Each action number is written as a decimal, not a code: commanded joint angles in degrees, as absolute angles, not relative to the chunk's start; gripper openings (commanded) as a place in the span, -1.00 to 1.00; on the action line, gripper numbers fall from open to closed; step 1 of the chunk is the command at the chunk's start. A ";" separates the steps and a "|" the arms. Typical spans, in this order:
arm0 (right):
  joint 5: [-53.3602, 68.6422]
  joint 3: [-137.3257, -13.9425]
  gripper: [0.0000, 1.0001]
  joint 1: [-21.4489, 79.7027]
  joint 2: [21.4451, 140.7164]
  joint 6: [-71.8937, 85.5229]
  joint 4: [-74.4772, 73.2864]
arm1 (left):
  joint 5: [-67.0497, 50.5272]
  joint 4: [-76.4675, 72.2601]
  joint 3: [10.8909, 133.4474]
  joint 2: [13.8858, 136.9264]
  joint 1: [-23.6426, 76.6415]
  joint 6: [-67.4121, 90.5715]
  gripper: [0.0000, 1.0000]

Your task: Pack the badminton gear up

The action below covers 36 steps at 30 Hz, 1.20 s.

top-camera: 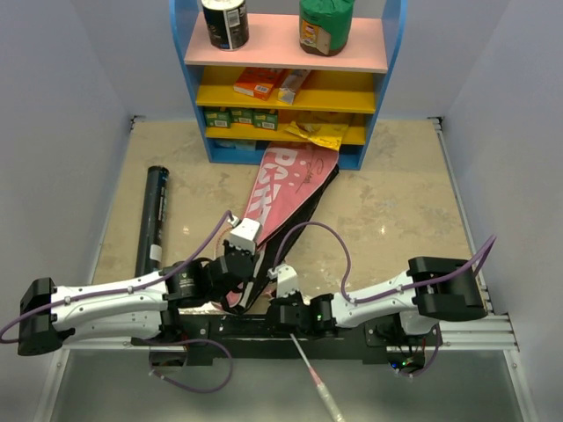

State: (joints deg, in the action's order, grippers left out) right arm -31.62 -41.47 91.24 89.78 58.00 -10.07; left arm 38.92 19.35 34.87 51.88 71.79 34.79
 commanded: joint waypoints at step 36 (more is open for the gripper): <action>-28.46 -51.94 -1.00 120.15 60.47 100.19 -75.67 | 39.48 21.37 37.97 55.37 57.66 36.56 -1.00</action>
